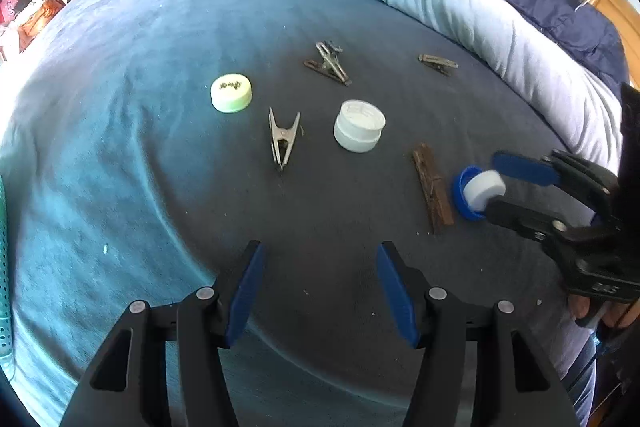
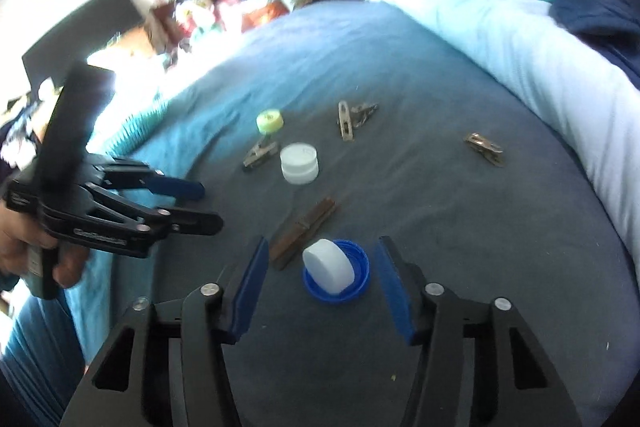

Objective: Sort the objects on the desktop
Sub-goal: 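Grasp the small white cap with the right gripper while the left grasps a wooden clothespin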

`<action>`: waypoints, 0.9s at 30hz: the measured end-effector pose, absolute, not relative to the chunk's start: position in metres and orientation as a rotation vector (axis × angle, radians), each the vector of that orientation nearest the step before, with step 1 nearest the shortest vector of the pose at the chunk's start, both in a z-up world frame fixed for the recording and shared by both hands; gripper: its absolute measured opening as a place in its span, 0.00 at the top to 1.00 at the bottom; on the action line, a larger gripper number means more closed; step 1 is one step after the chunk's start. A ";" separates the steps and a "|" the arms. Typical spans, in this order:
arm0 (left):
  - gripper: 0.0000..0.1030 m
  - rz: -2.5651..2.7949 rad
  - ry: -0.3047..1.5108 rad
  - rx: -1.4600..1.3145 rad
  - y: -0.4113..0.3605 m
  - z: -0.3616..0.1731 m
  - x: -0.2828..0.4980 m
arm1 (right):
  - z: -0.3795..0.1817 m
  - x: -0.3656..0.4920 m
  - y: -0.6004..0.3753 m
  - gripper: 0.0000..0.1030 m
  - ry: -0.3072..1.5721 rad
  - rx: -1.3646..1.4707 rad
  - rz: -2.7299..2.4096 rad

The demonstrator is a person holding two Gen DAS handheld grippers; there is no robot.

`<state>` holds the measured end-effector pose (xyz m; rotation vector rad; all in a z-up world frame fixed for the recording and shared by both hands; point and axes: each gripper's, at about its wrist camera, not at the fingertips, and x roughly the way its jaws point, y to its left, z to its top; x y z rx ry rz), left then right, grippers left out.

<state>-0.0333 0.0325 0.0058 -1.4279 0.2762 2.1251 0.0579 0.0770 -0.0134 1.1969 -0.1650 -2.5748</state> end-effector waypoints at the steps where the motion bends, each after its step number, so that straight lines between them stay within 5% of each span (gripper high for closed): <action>1: 0.42 2.127 0.284 -1.426 0.032 0.006 -0.032 | -0.016 0.057 0.075 0.69 -0.156 1.210 -2.573; 3: 0.41 2.130 0.277 -1.427 0.033 0.005 -0.032 | -0.021 0.058 0.072 0.85 -0.135 1.230 -2.576; 5: 0.41 2.131 0.274 -1.425 0.035 0.005 -0.031 | -0.019 0.065 0.072 0.88 -0.146 1.223 -2.601; 15: 0.41 2.092 0.339 -1.248 0.079 0.025 -0.019 | -0.036 0.123 0.153 0.88 -0.725 1.171 -2.760; 22: 0.41 2.158 0.305 -1.303 0.107 0.019 -0.041 | -0.058 0.120 0.158 0.89 -0.757 1.200 -2.724; 27: 0.59 2.195 0.337 -1.361 0.107 0.006 -0.042 | -0.063 0.120 0.162 0.89 -0.799 1.183 -2.700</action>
